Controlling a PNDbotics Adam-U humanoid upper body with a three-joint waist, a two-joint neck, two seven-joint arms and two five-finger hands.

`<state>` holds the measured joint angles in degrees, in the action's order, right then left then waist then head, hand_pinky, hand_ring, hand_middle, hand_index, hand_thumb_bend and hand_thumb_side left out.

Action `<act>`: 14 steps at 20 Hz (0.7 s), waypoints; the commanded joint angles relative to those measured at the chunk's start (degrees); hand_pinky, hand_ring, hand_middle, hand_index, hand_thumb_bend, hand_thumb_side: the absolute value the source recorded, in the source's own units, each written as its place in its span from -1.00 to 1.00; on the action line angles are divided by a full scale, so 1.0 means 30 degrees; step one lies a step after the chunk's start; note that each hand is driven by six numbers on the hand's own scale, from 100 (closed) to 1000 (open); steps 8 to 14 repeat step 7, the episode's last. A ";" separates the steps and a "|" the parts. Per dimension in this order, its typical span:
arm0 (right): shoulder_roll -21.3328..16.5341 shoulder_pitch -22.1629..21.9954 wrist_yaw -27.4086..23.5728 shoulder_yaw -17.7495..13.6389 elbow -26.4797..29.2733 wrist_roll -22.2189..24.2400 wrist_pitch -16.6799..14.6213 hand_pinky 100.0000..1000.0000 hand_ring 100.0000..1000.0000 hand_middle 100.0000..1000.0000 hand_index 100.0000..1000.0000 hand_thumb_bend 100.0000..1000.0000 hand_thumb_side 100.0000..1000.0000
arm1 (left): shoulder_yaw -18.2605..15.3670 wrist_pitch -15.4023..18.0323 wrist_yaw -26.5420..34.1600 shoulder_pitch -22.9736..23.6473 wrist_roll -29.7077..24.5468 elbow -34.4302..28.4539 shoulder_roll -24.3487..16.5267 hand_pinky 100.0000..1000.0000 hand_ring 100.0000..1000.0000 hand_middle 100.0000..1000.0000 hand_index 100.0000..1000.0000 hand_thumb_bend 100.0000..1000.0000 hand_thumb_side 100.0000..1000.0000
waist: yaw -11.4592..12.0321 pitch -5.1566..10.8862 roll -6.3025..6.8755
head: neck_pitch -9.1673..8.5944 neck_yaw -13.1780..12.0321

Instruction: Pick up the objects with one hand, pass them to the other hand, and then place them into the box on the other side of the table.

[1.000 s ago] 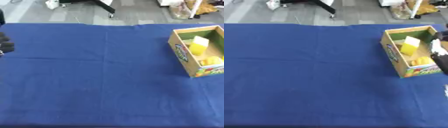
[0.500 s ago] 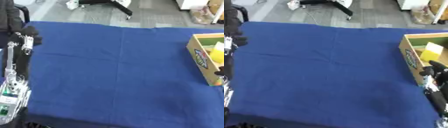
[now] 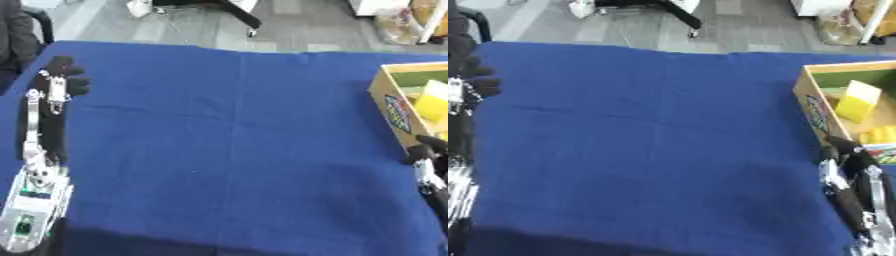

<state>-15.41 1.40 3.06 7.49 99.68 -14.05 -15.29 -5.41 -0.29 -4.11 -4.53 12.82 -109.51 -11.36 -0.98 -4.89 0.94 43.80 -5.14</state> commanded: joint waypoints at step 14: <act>0.0120 0.0170 0.0166 -0.0006 0.0056 -0.0256 -0.0009 0.50 -0.04 0.00 0.40 -1.00 -0.06 | 0.0150 0.0079 0.0125 -0.0064 -0.0228 0.0032 0.0149 0.34 0.22 0.18 0.46 -0.44 0.72 | 0.0066 0.0127 -0.0137 | 0.0107 0.2127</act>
